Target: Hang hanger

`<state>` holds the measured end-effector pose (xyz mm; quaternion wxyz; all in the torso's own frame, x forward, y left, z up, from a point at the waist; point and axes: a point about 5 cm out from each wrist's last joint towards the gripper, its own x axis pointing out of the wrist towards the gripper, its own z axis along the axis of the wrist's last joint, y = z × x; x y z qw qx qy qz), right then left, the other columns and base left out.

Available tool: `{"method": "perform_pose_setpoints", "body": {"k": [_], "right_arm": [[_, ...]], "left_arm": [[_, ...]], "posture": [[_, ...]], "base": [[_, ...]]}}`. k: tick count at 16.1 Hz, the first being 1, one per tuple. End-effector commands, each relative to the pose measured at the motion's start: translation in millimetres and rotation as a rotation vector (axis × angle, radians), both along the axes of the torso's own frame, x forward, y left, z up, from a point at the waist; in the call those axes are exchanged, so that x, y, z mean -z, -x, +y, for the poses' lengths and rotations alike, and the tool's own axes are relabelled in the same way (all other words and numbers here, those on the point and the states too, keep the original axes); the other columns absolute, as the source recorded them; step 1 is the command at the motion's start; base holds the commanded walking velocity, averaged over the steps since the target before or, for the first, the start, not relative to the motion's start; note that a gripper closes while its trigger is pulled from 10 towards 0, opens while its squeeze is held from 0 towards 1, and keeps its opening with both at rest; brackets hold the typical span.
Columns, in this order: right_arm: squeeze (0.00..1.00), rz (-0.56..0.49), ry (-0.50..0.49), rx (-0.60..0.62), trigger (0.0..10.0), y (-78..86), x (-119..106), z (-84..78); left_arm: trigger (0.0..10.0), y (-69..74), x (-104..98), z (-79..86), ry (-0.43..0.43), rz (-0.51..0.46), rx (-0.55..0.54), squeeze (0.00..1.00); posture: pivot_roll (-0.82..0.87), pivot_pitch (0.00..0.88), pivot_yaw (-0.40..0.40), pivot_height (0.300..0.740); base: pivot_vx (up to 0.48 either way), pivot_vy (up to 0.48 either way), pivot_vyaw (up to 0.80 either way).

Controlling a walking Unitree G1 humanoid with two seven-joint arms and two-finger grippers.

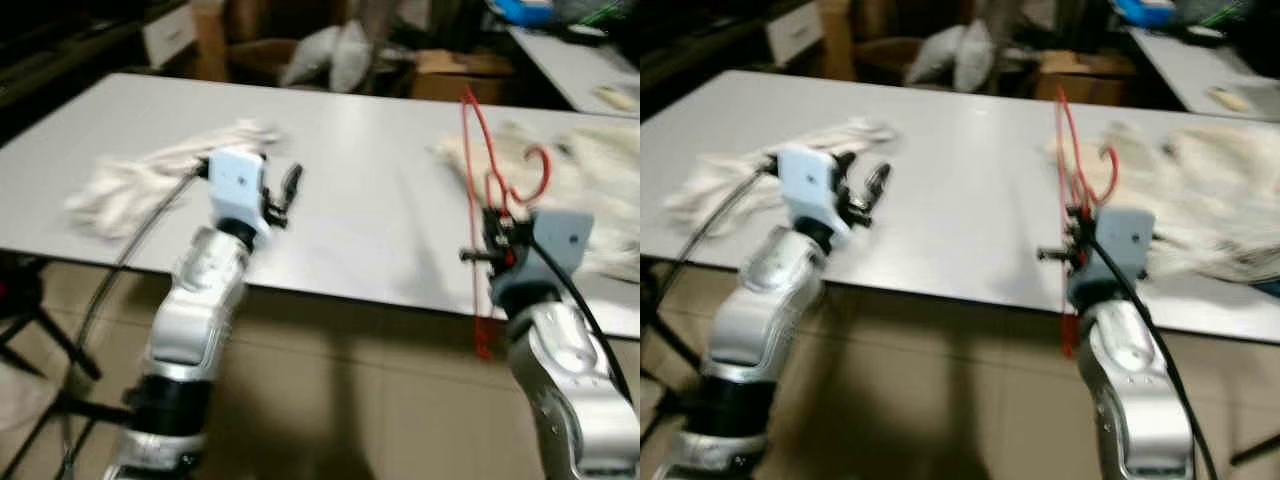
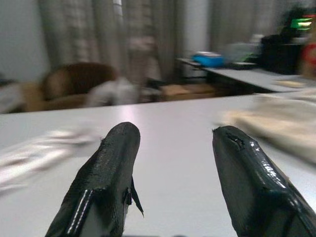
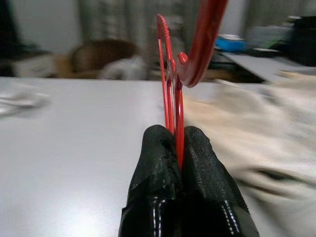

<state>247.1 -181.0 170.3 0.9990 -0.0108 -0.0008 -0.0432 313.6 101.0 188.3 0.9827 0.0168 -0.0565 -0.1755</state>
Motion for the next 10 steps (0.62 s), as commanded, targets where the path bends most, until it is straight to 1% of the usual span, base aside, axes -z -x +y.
{"method": "perform_pose_setpoints", "body": {"k": [1, 2, 3, 4, 5, 6, 8, 10], "right_arm": [[0.00, -0.031, -0.001, 0.004, 10.0, -0.2, -4, 0.7], [0.00, -0.009, 0.062, 0.038, 10.0, 1.2, -2, -3.0], [0.00, 0.006, 0.055, 0.036, 10.0, 2.5, 2, -4.4], [0.00, 0.008, 0.003, 0.038, 10.0, 4.0, 3, -5.6], [0.00, 0.005, -0.011, 0.046, 10.0, 4.4, 3, -6.5], [0.00, -0.008, -0.029, 0.077, 10.0, 4.7, 1, -8.6], [0.00, -0.034, -0.004, 0.107, 10.0, 4.4, -3, -10.7], [0.00, -0.040, 0.003, 0.079, 10.0, 3.9, -4, -7.0]], "left_arm": [[10.0, -0.3, -5, 2.3, -0.013, -0.014, -0.001, 0.11], [10.0, -0.1, -5, 1.9, -0.016, -0.013, 0.000, 0.12], [10.0, 0.1, -5, 2.0, -0.016, -0.012, -0.001, 0.11], [10.0, 0.2, -5, 2.6, -0.015, -0.011, -0.003, 0.11], [10.0, 0.1, -5, 2.9, -0.016, -0.009, -0.004, 0.11], [10.0, 0.6, -5, 3.2, -0.018, -0.007, -0.004, 0.12], [10.0, 0.7, -5, 2.7, -0.019, -0.002, 0.001, 0.11], [10.0, 0.8, -4, 3.0, -0.018, 0.003, 0.002, 0.11]], "posture": [[-0.05, 0.000, 0.031, 0.740], [-0.04, 0.000, 0.031, 0.740], [-0.04, 0.000, 0.032, 0.740], [-0.04, 0.000, 0.035, 0.740], [-0.04, 0.000, 0.035, 0.740], [-0.04, 0.000, 0.039, 0.740], [-0.05, 0.014, 0.045, 0.740], [-0.05, 0.021, 0.045, 0.740]], "base": [[0.000, -0.412, 0.00], [0.000, -0.405, 0.00], [0.000, -0.398, 0.00], [0.000, -0.394, 0.00], [0.000, -0.394, 0.00], [0.000, -0.390, 0.00], [0.000, -0.392, 0.00], [0.000, -0.390, 0.00]]}}
